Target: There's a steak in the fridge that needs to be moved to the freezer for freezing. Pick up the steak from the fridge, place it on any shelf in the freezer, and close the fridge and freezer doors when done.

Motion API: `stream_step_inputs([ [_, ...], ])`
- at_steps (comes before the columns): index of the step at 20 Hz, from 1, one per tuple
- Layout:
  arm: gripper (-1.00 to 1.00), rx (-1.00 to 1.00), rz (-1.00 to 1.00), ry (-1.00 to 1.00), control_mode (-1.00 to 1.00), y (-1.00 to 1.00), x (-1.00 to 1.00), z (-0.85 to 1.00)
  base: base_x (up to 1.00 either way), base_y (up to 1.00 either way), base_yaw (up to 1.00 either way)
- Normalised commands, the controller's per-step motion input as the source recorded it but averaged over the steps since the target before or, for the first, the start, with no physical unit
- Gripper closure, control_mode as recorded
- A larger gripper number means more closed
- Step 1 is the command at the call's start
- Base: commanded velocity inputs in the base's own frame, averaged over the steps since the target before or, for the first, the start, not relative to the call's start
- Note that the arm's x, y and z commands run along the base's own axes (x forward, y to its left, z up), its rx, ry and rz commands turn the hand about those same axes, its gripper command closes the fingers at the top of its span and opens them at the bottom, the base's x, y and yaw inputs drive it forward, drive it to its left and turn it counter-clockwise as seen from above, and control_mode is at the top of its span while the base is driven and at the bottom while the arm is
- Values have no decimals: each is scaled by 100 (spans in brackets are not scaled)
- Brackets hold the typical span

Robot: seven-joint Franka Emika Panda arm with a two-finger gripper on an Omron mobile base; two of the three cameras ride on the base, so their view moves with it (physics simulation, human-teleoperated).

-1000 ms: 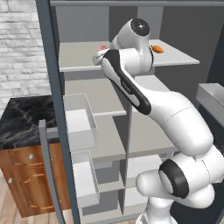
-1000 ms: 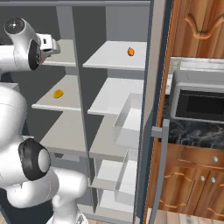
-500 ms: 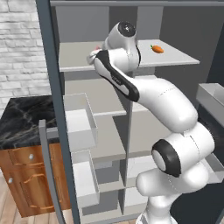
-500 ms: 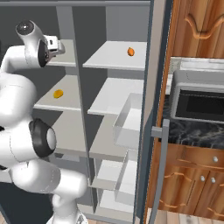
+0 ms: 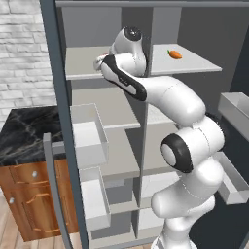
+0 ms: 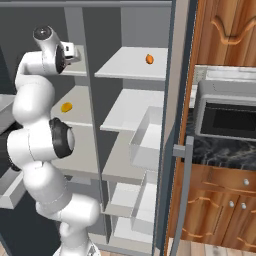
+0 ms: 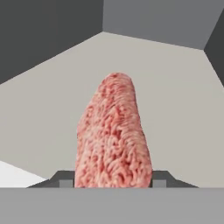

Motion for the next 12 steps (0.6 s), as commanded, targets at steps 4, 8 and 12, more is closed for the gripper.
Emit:
stream_step_inputs([
  [4, 100, -2, -1, 0, -100, 21, 48, -23, 0, 0, 0],
  [8, 100, -3, -3, 0, -100, 31, 81, -25, 0, 0, 0],
  [12, 100, -1, -4, 0, -100, 16, 88, -11, 0, 0, 0],
])
